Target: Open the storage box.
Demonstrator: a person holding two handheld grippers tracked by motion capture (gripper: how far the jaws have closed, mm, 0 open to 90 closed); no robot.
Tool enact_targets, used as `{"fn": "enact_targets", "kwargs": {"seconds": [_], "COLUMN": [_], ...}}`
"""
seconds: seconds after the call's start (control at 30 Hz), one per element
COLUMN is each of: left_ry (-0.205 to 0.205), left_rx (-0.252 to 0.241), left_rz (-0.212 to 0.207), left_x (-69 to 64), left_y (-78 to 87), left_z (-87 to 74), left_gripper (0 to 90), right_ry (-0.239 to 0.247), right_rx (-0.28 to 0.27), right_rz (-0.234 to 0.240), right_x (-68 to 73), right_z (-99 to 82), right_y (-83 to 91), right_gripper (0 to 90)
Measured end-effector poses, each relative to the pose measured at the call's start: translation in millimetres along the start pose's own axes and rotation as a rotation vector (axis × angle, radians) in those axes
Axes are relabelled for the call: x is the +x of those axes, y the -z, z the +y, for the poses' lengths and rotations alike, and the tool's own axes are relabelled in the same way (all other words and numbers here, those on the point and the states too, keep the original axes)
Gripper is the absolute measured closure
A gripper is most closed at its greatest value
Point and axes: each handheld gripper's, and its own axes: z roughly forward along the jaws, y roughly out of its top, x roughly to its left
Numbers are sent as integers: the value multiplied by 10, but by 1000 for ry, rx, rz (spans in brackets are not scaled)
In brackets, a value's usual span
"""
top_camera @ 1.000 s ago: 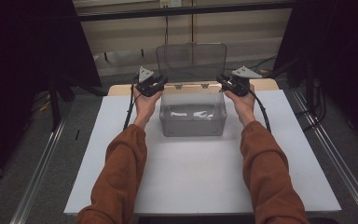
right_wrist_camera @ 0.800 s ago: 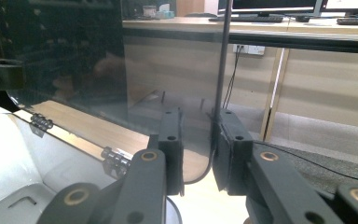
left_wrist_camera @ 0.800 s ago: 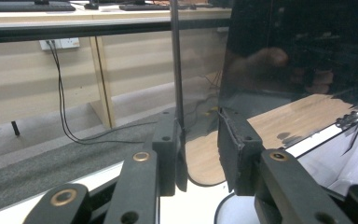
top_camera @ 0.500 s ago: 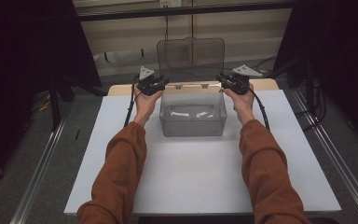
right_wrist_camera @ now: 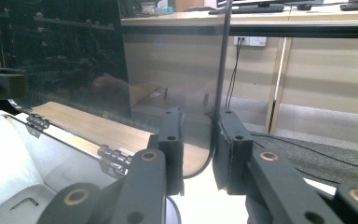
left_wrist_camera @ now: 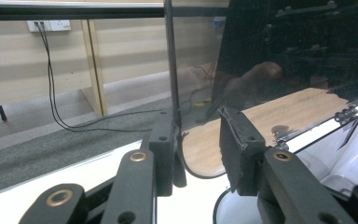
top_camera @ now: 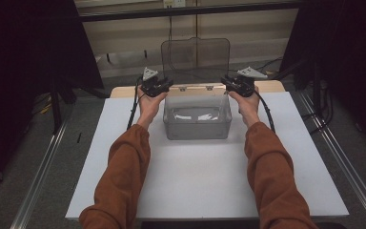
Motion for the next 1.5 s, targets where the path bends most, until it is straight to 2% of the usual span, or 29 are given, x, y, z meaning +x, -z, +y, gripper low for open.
{"fn": "enact_targets", "kwargs": {"seconds": [0.07,0.1,0.2,0.27,0.43,0.53,0.93,1.17,1.3,1.37,1.4,1.5], "left_ry": [11,35,19,34,41,10,32,36,33,45,30,42], "left_rx": [2,-11,16,13,21,35,51,66,77,87,92,98], "left_rz": [2,6,4,4,5,10,18,22,39,47,57,54], "left_x": [-6,-20,0,1,0,-4,-2,2,15,29,32,44], "left_y": [-3,-13,-5,-14,-26,-25,-34,-33,-46,-54,-54,-70], "left_z": [5,4,13,11,16,27,35,31,17,3,-2,-21], "left_gripper": [674,673,672,669,658,645,632,615,599,582,578,579], "right_ry": [-9,-14,-23,-32,-51,-48,-81,-91,-112,-123,-132,-165], "right_rx": [4,9,28,41,45,51,79,88,95,107,112,117], "right_rz": [0,-1,-1,0,3,-6,-17,-5,-5,-7,-5,-3], "right_x": [-2,-4,-14,-18,-33,-29,-27,-39,-49,-58,-69,-89], "right_z": [-2,3,27,41,38,43,62,57,39,29,20,-14], "right_y": [-10,-19,-52,-69,-83,-107,-157,-167,-173,-178,-180,-181], "right_gripper": [732,728,713,707,700,688,670,660,648,641,641,620]}}
